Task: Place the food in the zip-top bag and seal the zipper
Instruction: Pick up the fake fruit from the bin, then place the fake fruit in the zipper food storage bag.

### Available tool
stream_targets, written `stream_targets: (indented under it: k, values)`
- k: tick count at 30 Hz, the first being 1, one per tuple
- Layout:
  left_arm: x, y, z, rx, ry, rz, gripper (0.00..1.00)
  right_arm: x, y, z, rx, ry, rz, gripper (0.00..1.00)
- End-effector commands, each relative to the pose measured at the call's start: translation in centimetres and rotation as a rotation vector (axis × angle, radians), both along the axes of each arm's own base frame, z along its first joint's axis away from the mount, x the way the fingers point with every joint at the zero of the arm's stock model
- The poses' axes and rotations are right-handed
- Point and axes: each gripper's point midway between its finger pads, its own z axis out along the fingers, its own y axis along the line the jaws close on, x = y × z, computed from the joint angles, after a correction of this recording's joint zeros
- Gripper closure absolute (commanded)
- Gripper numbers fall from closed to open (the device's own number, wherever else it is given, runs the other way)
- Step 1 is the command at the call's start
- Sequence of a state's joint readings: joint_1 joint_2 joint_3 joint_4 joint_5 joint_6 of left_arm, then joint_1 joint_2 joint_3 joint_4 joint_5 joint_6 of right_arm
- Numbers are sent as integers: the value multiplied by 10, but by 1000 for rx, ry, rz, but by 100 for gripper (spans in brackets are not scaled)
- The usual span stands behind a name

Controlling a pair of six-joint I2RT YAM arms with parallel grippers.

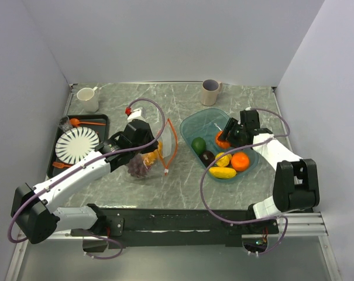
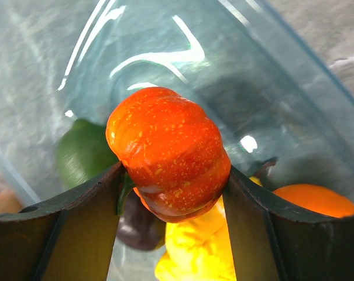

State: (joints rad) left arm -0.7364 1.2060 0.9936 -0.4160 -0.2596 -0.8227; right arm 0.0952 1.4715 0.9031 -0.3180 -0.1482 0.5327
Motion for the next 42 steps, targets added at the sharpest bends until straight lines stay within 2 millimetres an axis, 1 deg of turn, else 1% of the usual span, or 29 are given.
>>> stream_targets:
  k: [1, 3, 6, 8, 10, 12, 13, 14, 16, 17, 18, 20, 21, 23, 24, 25, 27, 28, 30, 31, 32, 33, 34, 36, 37, 38, 39, 40, 42]
  values:
    - [7, -5, 20, -12, -48, -12, 99, 7, 14, 43, 50, -98, 74, 53]
    - [8, -6, 20, -9, -44, -12, 99, 5, 18, 53, 54, -117, 88, 52]
    - [8, -8, 22, -13, -47, -23, 99, 1, 32, 70, 74, -149, 146, 51]
    - [8, -8, 21, -12, -45, -26, 99, -3, 46, 83, 96, -176, 212, 49]
    - [8, -8, 22, -13, -47, -24, 99, -6, 53, 93, 95, -187, 239, 49]
    - [7, -8, 21, -11, -44, -28, 99, -11, 67, 105, 106, -204, 289, 49]
    - [8, -8, 21, -10, -45, -27, 99, -13, 70, 109, 106, -210, 299, 48]
    - [8, -7, 21, -9, -45, -24, 99, -18, 79, 113, 111, -216, 331, 48]
    - [7, -8, 23, -15, -49, -28, 99, -21, 90, 124, 128, -235, 364, 48]
    - [7, -9, 22, -16, -48, -31, 99, -27, 100, 129, 138, -242, 391, 47]
    - [7, -9, 22, -17, -47, -32, 99, -27, 106, 135, 147, -253, 399, 46]
    - [7, -10, 20, -19, -44, -31, 99, -31, 116, 137, 145, -238, 417, 46]
    - [7, -11, 19, -20, -42, -35, 99, -37, 131, 143, 156, -252, 457, 46]
    - [7, -11, 19, -23, -38, -34, 99, -42, 145, 144, 173, -247, 495, 46]
    - [7, -11, 19, -23, -38, -34, 99, -47, 156, 149, 186, -251, 522, 46]
    - [7, -11, 19, -24, -38, -33, 99, -50, 162, 151, 198, -255, 541, 46]
    - [7, -10, 20, -23, -42, -30, 99, -56, 177, 154, 209, -257, 578, 46]
    - [7, -9, 21, -22, -45, -26, 99, -58, 184, 151, 216, -247, 597, 46]
    - [7, -9, 23, -27, -49, -25, 99, -60, 195, 151, 216, -243, 620, 46]
    - [7, -9, 24, -30, -53, -25, 99, -64, 205, 144, 210, -223, 648, 46]
    - [7, -10, 24, -32, -51, -28, 99, -66, 210, 141, 207, -214, 663, 46]
    - [7, -10, 25, -35, -53, -28, 99, -64, 215, 143, 197, -218, 670, 45]
    - [6, -11, 27, -39, -54, -30, 99, -66, 223, 134, 184, -190, 680, 45]
    - [5, -11, 29, -46, -58, -31, 99, -63, 231, 130, 181, -183, 689, 45]
    - [5, -10, 30, -49, -61, -29, 99, -61, 235, 121, 174, -160, 691, 44]
    - [6, -7, 27, -41, -60, -18, 99, -61, 240, 120, 172, -157, 702, 44]
    - [5, -6, 29, -46, -65, -11, 99, -59, 241, 117, 155, -153, 714, 43]
    - [4, -5, 30, -49, -66, -7, 99, -57, 243, 107, 133, -129, 715, 42]
    - [3, 0, 32, -53, -74, 8, 99, -53, 244, 107, 100, -128, 723, 41]
